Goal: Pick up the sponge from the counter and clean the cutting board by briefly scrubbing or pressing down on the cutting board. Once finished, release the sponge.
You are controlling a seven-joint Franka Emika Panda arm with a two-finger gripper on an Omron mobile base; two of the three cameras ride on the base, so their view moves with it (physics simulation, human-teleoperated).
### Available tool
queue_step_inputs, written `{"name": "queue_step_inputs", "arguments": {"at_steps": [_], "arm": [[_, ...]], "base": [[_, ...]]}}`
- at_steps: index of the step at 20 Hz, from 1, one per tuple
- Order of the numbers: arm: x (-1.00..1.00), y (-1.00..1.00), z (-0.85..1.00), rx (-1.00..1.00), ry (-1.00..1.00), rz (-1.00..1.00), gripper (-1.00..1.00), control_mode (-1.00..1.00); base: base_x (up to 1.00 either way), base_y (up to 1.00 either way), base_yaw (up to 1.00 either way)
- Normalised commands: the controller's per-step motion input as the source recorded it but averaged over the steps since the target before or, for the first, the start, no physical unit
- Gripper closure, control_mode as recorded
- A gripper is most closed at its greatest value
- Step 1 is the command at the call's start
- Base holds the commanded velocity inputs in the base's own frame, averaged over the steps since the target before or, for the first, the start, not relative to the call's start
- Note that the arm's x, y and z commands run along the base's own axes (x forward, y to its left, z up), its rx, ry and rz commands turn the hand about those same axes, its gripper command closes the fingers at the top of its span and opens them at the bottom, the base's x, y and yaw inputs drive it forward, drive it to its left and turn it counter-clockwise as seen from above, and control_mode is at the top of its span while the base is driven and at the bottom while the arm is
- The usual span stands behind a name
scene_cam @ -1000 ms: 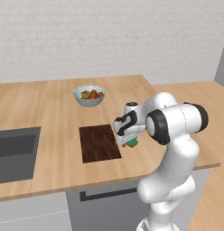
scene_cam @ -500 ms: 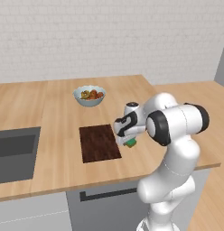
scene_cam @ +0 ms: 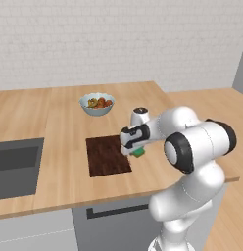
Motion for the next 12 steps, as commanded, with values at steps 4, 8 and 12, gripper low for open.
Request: {"name": "queue_step_inputs", "arguments": {"at_steps": [4, 8, 12], "arm": [[0.15, 0.70, 0.38, 0.00, 0.00, -0.03, 1.00, -1.00], [0.52, 0.72, 0.28, 0.00, 0.00, -0.03, 1.00, -1.00], [0.63, 0.62, 0.04, 0.00, 0.00, -0.05, 1.00, -1.00]], "base": [[0.00, 0.00, 0.00], [0.00, 0.00, 0.00], [0.00, 0.00, 0.00]]}}
